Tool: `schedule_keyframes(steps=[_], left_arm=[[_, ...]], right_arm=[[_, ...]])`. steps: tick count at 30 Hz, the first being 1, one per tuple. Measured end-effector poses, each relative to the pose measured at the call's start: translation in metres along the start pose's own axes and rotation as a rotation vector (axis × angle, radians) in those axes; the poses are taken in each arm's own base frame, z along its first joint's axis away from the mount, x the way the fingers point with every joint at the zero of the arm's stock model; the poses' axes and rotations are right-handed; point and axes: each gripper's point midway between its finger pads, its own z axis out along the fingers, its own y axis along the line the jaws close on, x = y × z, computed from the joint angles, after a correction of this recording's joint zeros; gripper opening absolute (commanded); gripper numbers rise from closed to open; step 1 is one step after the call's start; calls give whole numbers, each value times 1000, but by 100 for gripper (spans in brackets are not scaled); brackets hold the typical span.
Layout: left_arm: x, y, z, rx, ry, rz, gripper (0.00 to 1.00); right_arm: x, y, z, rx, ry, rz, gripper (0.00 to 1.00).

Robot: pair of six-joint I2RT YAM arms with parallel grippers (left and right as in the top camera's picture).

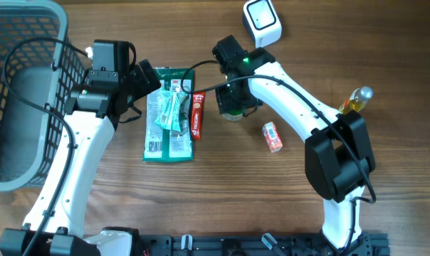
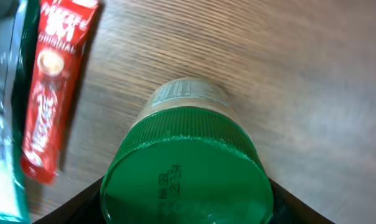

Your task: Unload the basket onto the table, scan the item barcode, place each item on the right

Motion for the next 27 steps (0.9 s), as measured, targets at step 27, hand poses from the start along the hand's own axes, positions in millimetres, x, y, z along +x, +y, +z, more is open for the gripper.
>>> schedule_keyframes(steps=[27], left_arm=[[0,0,0,0,0,0,100]], right_arm=[[0,-2,0,10,-3,-18,100]])
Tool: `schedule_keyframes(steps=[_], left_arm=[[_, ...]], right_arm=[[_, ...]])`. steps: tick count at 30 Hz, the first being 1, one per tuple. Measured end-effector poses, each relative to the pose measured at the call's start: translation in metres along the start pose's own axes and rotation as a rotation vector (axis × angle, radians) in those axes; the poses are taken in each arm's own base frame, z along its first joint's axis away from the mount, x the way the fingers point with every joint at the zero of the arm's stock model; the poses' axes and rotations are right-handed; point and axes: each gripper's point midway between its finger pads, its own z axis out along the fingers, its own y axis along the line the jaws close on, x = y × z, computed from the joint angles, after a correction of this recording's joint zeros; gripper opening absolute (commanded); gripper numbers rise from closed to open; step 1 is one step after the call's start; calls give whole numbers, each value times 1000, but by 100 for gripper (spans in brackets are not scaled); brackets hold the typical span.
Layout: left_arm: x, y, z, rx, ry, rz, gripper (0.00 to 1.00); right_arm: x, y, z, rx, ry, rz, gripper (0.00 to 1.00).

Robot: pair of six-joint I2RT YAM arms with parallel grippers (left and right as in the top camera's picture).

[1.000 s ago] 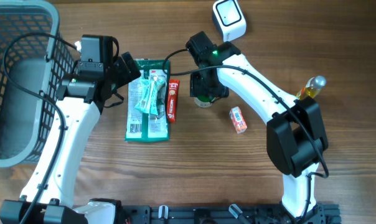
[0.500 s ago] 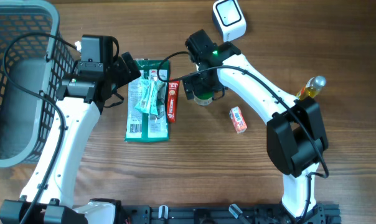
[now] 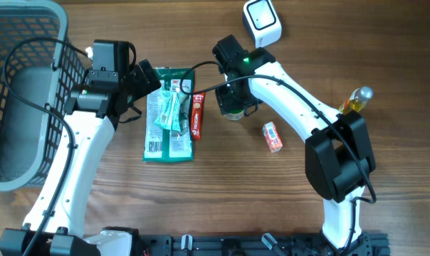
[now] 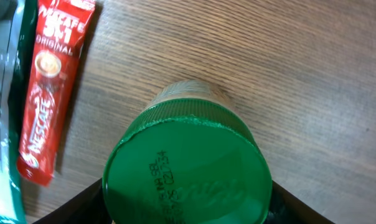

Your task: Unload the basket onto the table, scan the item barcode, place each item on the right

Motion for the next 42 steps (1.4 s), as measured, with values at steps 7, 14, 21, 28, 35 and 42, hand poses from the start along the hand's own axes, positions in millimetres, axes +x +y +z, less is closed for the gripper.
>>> schedule_keyframes(steps=[7,14,21,28,35,42], left_arm=[[0,0,0,0,0,0,100],[0,0,0,0,0,0,100],[0,0,0,0,0,0,100],[0,0,0,0,0,0,100],[0,0,0,0,0,0,100],[0,0,0,0,0,0,100]], right_arm=[[0,0,0,1,1,-64,100],[-33,6,-1,-24,-134,-31,100],[-88,17,-16,-68,-365,-24,100],[-91,18,-17,-71,-378,-24,100],[-91,18,-17,-71,-378,-24,100],[-91,18,-17,-71,-378,-24,100]])
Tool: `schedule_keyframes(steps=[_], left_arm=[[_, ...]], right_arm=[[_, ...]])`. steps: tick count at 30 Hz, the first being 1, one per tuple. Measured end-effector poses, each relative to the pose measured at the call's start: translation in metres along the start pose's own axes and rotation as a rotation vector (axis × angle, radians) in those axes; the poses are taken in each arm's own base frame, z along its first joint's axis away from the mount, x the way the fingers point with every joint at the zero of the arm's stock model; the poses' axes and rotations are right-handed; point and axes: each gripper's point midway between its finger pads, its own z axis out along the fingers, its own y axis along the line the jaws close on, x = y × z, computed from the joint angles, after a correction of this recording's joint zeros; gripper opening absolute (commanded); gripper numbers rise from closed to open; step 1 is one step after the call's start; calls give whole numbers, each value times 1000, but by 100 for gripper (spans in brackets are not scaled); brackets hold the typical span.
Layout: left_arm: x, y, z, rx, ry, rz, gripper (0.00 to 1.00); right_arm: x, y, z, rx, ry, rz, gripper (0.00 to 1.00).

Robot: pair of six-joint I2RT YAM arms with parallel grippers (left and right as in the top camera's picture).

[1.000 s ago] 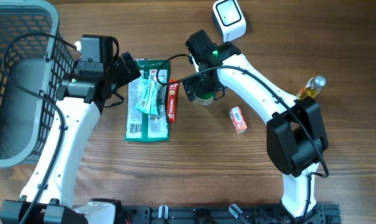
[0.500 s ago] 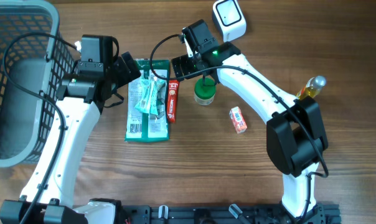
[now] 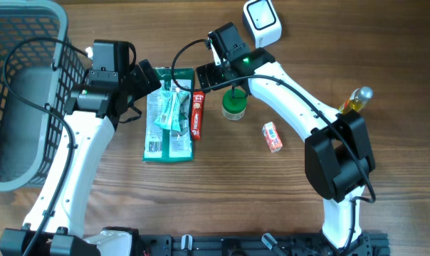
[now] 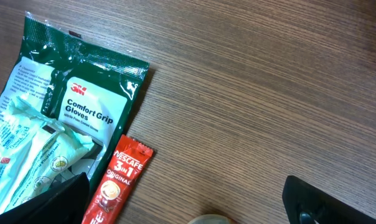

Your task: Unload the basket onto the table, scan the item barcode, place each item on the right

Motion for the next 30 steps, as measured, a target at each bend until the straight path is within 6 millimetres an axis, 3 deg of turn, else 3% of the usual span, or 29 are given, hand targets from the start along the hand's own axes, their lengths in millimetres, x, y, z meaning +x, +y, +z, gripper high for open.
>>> schedule_keyframes(steps=[13,17,22,27,30], left_arm=[[0,0,0,0,0,0,100],[0,0,0,0,0,0,100],[0,0,0,0,0,0,100],[0,0,0,0,0,0,100],[0,0,0,0,0,0,100]], right_arm=[[0,0,0,0,0,0,100],[-16,3,-1,-11,-64,3,100],[-18,3,-1,-13,-73,3,100],[-8,9,0,-59,-27,14,100],[5,-5,0,-53,34,78,100]])
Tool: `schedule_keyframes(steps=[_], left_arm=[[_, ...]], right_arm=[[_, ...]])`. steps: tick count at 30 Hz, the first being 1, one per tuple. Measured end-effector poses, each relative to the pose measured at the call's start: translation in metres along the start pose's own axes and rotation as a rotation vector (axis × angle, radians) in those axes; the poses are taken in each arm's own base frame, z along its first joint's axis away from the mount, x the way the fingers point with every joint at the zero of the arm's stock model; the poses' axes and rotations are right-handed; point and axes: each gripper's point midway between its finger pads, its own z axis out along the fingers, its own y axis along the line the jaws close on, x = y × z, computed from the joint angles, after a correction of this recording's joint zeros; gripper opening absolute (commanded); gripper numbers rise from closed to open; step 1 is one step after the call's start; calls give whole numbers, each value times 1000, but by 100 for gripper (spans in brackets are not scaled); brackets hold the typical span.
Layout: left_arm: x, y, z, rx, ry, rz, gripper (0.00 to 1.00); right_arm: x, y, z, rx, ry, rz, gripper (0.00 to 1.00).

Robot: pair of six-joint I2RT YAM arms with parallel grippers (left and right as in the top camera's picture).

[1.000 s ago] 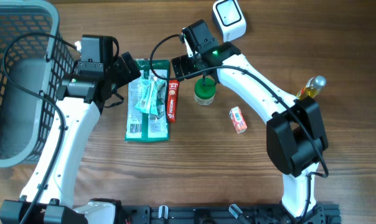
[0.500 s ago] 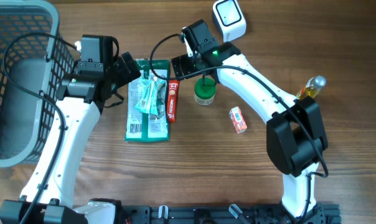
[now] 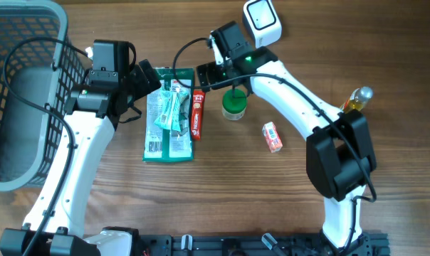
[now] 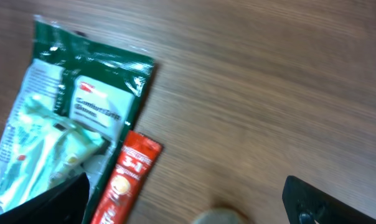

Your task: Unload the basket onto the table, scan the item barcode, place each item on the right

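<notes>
The white barcode scanner (image 3: 263, 21) sits at the table's far edge. A green-lidded jar (image 3: 234, 105) stands upright on the wood below it; only its blurred top (image 4: 220, 216) shows at the bottom of the right wrist view. My right gripper (image 3: 216, 77) hangs open just beyond the jar with nothing between its fingers (image 4: 319, 202). My left gripper (image 3: 148, 77) rests at the top left corner of the green glove pack (image 3: 169, 114); its jaws are not clear from above.
A red Nescafe stick (image 3: 197, 114) lies beside the glove pack, left of the jar. A small red box (image 3: 272, 136) lies right of the jar, and a yellow bottle (image 3: 356, 99) at the far right. A grey basket (image 3: 23, 92) fills the left side.
My right gripper is still open beyond the jar and has shifted only slightly; its wrist view is now blurred. The jar, the left arm and the other items have not moved.
My right gripper was first shut on the green-lidded jar, holding it tilted by the Nescafe stick. Then it held the jar more upright over the table. By the last earlier moment it had let go and stood open farther back, the jar standing alone, as now.
</notes>
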Motion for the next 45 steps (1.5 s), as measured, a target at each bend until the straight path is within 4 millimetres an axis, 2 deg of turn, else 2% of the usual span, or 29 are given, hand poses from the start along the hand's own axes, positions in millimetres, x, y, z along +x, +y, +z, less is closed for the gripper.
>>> schedule_keyframes(steps=[5,7,12,17,20,23,27,34,41,45], left_arm=[[0,0,0,0,0,0,100],[0,0,0,0,0,0,100],[0,0,0,0,0,0,100],[0,0,0,0,0,0,100],[0,0,0,0,0,0,100],[0,0,0,0,0,0,100],[0,0,0,0,0,0,100],[0,0,0,0,0,0,100],[0,0,0,0,0,0,100],[0,0,0,0,0,0,100]], right_arm=[[14,-36,-5,-14,87,149,100],[21,-41,-6,3,115,169,100],[31,-35,-6,2,155,169,100],[56,-27,-11,-32,261,183,99],[67,-28,-13,17,297,172,100],[73,-14,-11,78,295,104,100],[94,0,-16,182,341,34,100],[98,-8,-19,224,357,39,100],[76,-25,-14,224,279,83,100],[72,-24,-12,208,266,90,99]])
